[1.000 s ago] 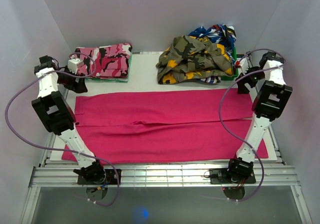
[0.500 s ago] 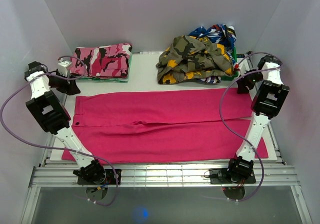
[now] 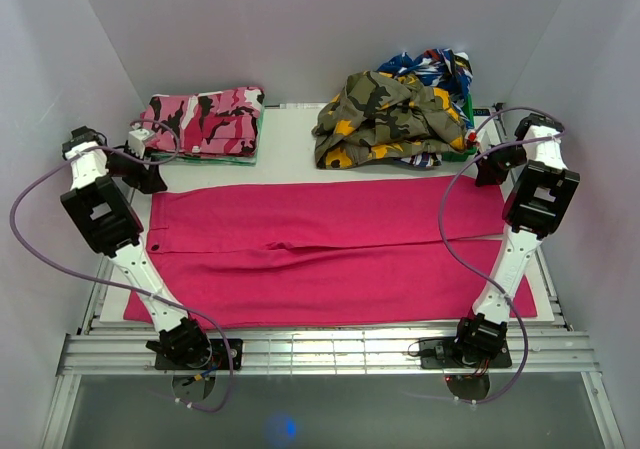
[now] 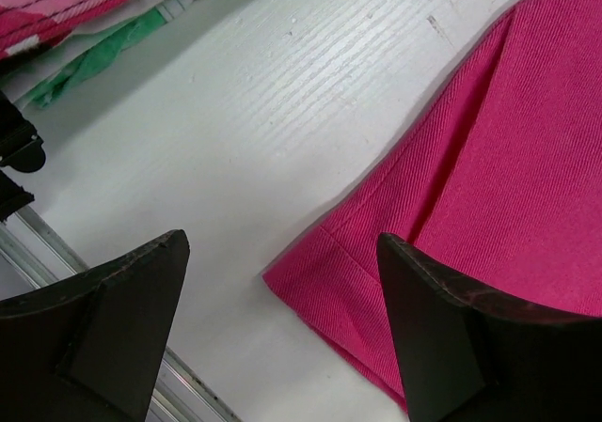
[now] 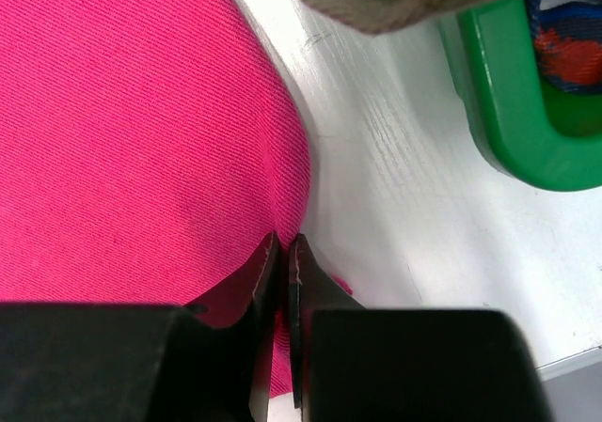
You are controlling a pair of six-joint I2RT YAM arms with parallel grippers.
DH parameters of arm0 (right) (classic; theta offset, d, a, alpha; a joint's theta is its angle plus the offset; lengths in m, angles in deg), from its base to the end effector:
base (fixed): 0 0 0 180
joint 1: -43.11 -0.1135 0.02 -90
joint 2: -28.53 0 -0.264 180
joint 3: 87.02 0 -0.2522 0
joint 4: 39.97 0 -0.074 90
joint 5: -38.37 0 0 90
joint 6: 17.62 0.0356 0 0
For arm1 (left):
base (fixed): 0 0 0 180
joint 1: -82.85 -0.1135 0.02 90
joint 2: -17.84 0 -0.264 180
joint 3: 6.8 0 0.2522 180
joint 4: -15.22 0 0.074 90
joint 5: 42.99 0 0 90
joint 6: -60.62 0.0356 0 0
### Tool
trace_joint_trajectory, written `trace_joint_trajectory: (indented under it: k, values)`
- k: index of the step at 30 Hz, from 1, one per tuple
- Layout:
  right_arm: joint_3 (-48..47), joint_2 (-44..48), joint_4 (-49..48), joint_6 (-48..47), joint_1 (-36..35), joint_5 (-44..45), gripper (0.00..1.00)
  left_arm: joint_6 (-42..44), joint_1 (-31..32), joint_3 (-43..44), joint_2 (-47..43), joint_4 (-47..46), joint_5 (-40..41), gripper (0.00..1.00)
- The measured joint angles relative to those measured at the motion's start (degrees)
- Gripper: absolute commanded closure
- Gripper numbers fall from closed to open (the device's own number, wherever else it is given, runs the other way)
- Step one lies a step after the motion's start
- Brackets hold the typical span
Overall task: Fold and stack the trousers
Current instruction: Fold the trousers
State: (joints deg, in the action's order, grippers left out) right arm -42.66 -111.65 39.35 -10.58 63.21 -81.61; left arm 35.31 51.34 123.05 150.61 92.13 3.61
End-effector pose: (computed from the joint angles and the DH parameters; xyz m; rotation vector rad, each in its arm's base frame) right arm 0.4619 -0.1501 0.1584 -1.4131 2.2394 0.3299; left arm 0.4124 0.2242 0.1962 0.7736 2.2963 -0.4832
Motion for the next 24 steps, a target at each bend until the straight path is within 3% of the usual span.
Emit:
trace_joint_trajectory:
  k: [6,16,18,19,22,24]
  values:
    - [0.66,0.42,-0.52,-0.26,0.00,0.00,0.92,3.21,1.46,0.00,1.29,0.20,-0.37,0.14]
    - [1.75,1.09,-1.25,-0.44,-0.31,0.81,0.92,15.87,2.47,1.07,5.60,10.54,-1.22,0.31]
    - [1.75,1.11,-1.27,-0.42,-0.37,0.92,0.92,16.74,2.47,1.31,5.75,11.19,-0.79,0.40]
    - [1.77,1.14,-1.27,-0.42,-0.39,0.94,0.92,16.96,2.47,1.49,5.97,11.34,-0.68,0.53]
    - [1.79,1.18,-1.40,-0.09,-0.61,1.03,0.92,17.03,2.47,2.32,6.69,11.65,0.15,0.73]
    - [1.79,1.27,-1.44,0.17,-0.61,1.07,0.92,16.72,2.49,2.54,6.84,12.02,0.50,0.82]
